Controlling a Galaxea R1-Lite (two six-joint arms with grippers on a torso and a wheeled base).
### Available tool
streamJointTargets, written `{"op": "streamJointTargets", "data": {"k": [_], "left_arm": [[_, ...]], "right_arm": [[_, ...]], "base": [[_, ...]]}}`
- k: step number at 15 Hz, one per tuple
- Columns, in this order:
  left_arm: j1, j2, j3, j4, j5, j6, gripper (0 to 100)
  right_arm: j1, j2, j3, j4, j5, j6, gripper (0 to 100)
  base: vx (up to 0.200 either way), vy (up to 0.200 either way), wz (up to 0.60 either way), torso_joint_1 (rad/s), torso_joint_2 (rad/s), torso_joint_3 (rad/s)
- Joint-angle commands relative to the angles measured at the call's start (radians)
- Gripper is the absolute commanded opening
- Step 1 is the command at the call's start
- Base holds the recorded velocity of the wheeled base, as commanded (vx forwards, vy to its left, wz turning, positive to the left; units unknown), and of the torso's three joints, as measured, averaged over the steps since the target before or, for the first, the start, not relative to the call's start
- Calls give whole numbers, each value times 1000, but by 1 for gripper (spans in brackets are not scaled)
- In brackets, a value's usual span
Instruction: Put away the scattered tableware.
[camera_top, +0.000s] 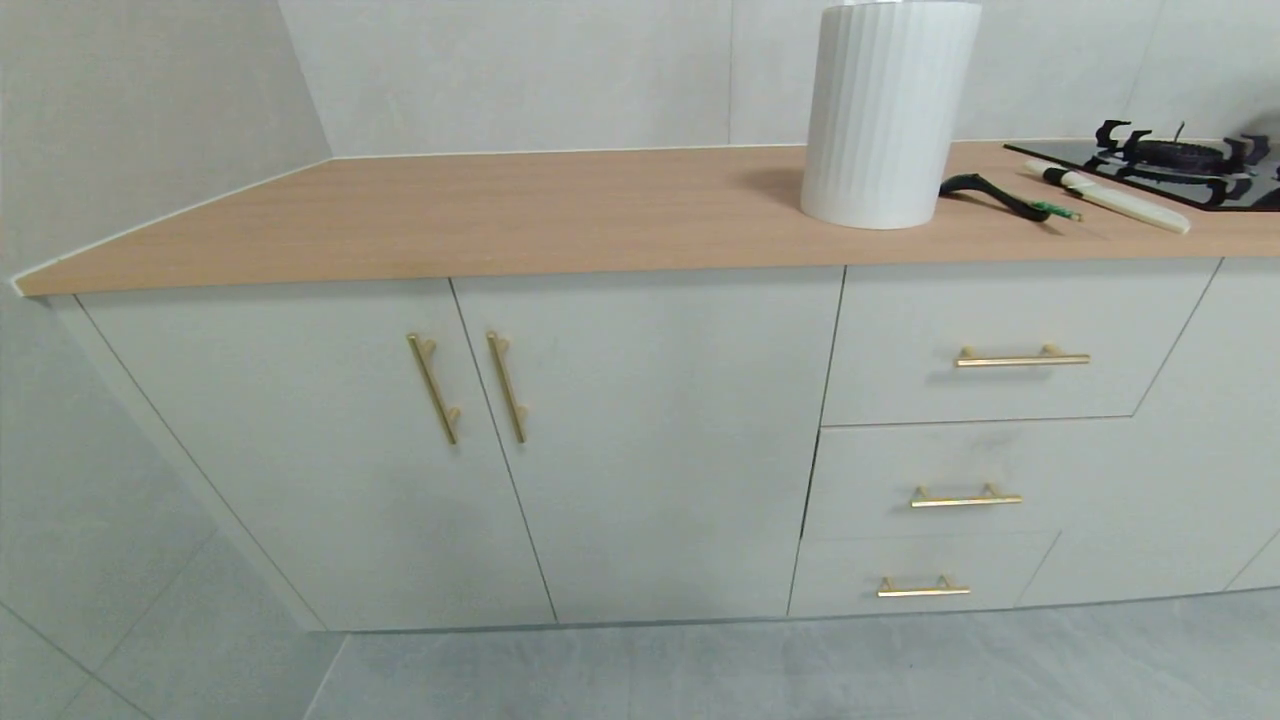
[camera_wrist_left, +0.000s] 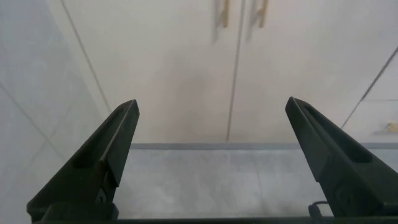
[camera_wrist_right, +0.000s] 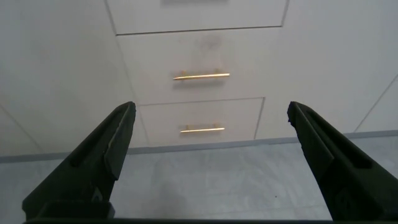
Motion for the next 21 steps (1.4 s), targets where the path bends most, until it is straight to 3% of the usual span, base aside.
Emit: {"op": "streamJointTargets", "data": {"k": [1, 6, 14, 21], "left_arm": [[0, 2, 0, 0, 0, -1, 100], [0, 2, 0, 0, 0, -1, 100], [0, 2, 0, 0, 0, -3, 100], [0, 2, 0, 0, 0, -4, 100]], "right_arm": [[0, 2, 0, 0, 0, 0, 100], [0, 0, 0, 0, 0, 0, 100], [0, 2, 0, 0, 0, 0, 100], [0, 2, 0, 0, 0, 0, 100]], "base": [[0, -200, 0, -2, -2, -2], [0, -200, 0, 2, 4, 1], [0, 0, 0, 0, 0, 0], [171, 0, 0, 2, 0, 3]]}}
